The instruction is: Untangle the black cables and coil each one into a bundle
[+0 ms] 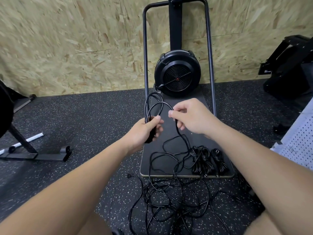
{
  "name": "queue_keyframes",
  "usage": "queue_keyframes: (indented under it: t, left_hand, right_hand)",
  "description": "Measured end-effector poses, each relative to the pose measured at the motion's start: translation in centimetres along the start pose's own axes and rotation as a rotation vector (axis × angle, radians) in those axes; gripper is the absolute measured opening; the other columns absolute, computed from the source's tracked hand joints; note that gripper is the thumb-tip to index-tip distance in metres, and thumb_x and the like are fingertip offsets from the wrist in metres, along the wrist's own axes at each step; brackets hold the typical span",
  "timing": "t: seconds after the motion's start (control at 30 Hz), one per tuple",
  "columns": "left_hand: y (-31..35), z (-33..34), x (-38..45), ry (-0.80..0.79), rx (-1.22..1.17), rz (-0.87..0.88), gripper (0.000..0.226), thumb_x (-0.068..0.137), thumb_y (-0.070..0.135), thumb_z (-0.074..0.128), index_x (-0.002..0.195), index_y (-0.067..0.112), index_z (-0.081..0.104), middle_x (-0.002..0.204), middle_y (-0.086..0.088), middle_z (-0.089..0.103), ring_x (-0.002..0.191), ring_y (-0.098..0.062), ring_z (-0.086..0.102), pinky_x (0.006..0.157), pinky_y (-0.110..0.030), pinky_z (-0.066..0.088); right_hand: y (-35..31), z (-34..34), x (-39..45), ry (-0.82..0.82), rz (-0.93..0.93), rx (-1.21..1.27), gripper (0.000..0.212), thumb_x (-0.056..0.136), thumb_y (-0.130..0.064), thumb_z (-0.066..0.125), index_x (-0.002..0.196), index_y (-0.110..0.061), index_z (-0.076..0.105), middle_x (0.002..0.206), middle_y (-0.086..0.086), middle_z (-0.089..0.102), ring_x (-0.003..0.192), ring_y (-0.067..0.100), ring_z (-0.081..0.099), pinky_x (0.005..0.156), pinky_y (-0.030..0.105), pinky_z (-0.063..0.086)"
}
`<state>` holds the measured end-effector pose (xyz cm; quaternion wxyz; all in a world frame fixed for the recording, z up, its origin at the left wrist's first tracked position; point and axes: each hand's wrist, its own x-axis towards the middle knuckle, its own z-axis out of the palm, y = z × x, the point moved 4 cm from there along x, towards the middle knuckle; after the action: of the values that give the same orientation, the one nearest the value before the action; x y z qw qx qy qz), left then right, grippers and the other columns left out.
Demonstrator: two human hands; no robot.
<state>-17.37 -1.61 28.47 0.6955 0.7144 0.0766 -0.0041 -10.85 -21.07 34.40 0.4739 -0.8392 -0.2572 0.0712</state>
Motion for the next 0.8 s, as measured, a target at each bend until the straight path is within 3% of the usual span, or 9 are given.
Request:
queue_keyframes:
  t: [0.07, 0.17, 0.27, 0.4, 0.5, 0.57, 0.7, 0.8]
  left_hand:
    - [-0.2, 0.4, -0.4, -0.033, 0.033, -0.014, 0.037, 0.113, 0.045, 0.058, 0.117, 0.009, 0.066, 0.115, -0.017, 0.077, 0.080, -0.017, 0.063, 0.063, -0.028, 0.045]
    - [-0.3, 2.5, -1.6, -0.196, 0.022, -0.069, 0.053, 0.112, 0.058, 0.048, 0.120, 0.009, 0.064, 0.127, -0.018, 0.078, 0.094, -0.020, 0.061, 0.064, -0.030, 0.040]
    - [0.1, 4.5, -2.3, -0.245, -0.088, -0.071, 0.059, 0.112, 0.062, 0.043, 0.118, 0.006, 0.062, 0.116, -0.024, 0.077, 0.084, -0.021, 0.060, 0.060, -0.031, 0.036]
    - [1.1, 4.6, -2.5, -0.266, 0.117, 0.063, 0.037, 0.118, 0.038, 0.048, 0.105, 0.005, 0.057, 0.095, -0.021, 0.077, 0.078, -0.022, 0.064, 0.066, -0.036, 0.046]
    - [1.7, 4.3, -2.7, -0.271, 0.241, 0.157, 0.038, 0.119, 0.031, 0.047, 0.100, 0.000, 0.056, 0.092, -0.019, 0.079, 0.084, -0.027, 0.068, 0.083, -0.030, 0.052]
    - [1.7, 4.3, -2.7, -0.232, 0.196, 0.165, 0.031, 0.119, 0.027, 0.047, 0.100, 0.004, 0.056, 0.092, -0.020, 0.077, 0.085, -0.029, 0.069, 0.084, -0.029, 0.054]
    - [0.9, 4.3, -2.3, -0.183, 0.054, 0.106, 0.025, 0.118, 0.026, 0.049, 0.105, 0.006, 0.056, 0.093, -0.025, 0.073, 0.083, -0.035, 0.069, 0.081, -0.040, 0.060]
    - [0.8, 3.7, -1.8, -0.115, -0.024, 0.092, 0.024, 0.117, 0.028, 0.053, 0.106, 0.007, 0.058, 0.093, -0.025, 0.073, 0.083, -0.036, 0.069, 0.084, -0.045, 0.062]
  right_hand:
    - [-0.6, 0.6, -0.1, 0.002, 0.019, 0.258, 0.024, 0.104, -0.027, 0.076, 0.092, -0.006, 0.080, 0.077, 0.012, 0.078, 0.066, 0.023, 0.073, 0.076, 0.042, 0.066]
    - [-0.6, 0.8, 0.2, 0.061, 0.075, 0.545, 0.023, 0.102, -0.018, 0.078, 0.102, 0.006, 0.079, 0.081, 0.015, 0.074, 0.072, 0.024, 0.071, 0.079, 0.040, 0.066]
    - [0.2, -0.2, 0.7, 0.183, 0.097, 0.465, 0.016, 0.102, -0.017, 0.079, 0.100, -0.001, 0.081, 0.075, 0.012, 0.077, 0.068, 0.026, 0.074, 0.083, 0.048, 0.069]
    - [0.5, -1.1, 0.7, 0.304, 0.100, 0.442, 0.011, 0.096, -0.012, 0.083, 0.102, -0.005, 0.075, 0.072, 0.011, 0.077, 0.066, 0.031, 0.077, 0.077, 0.056, 0.069]
    - [0.2, -1.2, 0.5, 0.316, 0.071, 0.477, 0.020, 0.094, -0.010, 0.085, 0.106, -0.002, 0.071, 0.073, 0.011, 0.076, 0.069, 0.033, 0.079, 0.071, 0.050, 0.069]
    - [0.3, -1.3, 0.5, 0.315, 0.058, 0.498, 0.023, 0.094, -0.011, 0.086, 0.108, 0.000, 0.071, 0.083, 0.015, 0.077, 0.073, 0.031, 0.081, 0.070, 0.044, 0.069]
    - [0.8, -1.2, 0.6, 0.243, 0.086, 0.595, 0.027, 0.094, -0.014, 0.088, 0.109, 0.004, 0.073, 0.096, 0.023, 0.079, 0.085, 0.033, 0.083, 0.073, 0.034, 0.067]
    - [1.2, -0.6, 0.6, 0.209, 0.120, 0.612, 0.024, 0.099, -0.015, 0.082, 0.111, 0.003, 0.073, 0.099, 0.023, 0.079, 0.089, 0.031, 0.083, 0.077, 0.035, 0.069]
